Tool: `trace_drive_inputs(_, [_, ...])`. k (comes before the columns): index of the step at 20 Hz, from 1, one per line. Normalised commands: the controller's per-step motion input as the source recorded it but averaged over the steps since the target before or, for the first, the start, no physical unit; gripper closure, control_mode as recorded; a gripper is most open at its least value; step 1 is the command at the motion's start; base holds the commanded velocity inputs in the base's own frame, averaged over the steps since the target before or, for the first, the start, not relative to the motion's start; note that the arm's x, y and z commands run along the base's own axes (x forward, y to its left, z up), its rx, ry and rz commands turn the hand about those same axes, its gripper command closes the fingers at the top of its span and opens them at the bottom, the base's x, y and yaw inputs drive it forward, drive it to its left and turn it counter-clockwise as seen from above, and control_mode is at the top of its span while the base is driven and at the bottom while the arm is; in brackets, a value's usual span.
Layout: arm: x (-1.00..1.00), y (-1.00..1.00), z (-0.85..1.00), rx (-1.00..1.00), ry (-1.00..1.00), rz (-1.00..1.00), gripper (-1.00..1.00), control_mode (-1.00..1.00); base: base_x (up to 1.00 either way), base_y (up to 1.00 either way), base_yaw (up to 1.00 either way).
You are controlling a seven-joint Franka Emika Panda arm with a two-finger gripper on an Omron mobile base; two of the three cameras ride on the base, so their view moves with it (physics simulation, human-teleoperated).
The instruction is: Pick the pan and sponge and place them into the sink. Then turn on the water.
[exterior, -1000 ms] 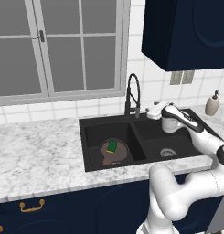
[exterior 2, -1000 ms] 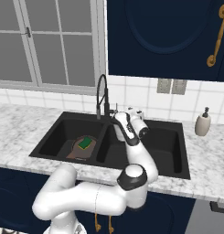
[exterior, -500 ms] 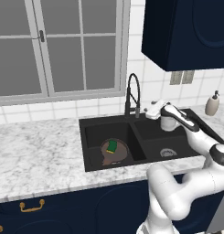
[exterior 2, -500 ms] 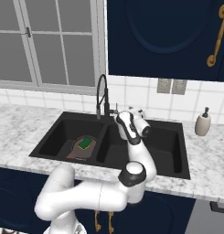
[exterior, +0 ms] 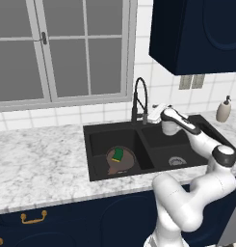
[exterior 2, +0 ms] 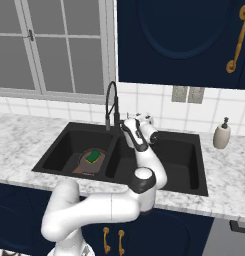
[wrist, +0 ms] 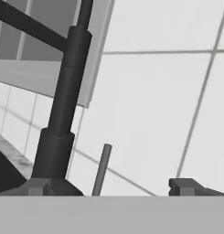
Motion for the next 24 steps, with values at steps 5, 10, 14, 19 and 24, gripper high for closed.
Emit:
trace_drive_inputs(5, [0.20,0.20,-0.10,-0.01,0.00,-0.05,-1.00,-1.00,0.00,0.00,0.00])
trace_drive_inputs(10, [0.39,0.03,-0.16,0.00,0.01,-0.12,-1.00,-1.00,0.00,0.00,0.00])
trace_drive_inputs(14, [0.51,0.00,-0.12,0.00,0.04,-0.14,-1.00,-1.00,0.00,0.00,0.00])
trace_drive_inputs(19, [0.38,-0.12,0.00,0.04,0.01,-0.05,-1.00,-1.00,0.00,0.00,0.00])
trace_drive_inputs(24, [0.06,-0.55,0.00,0.20,0.00,0.00,-1.00,-1.00,0.00,0.00,0.00])
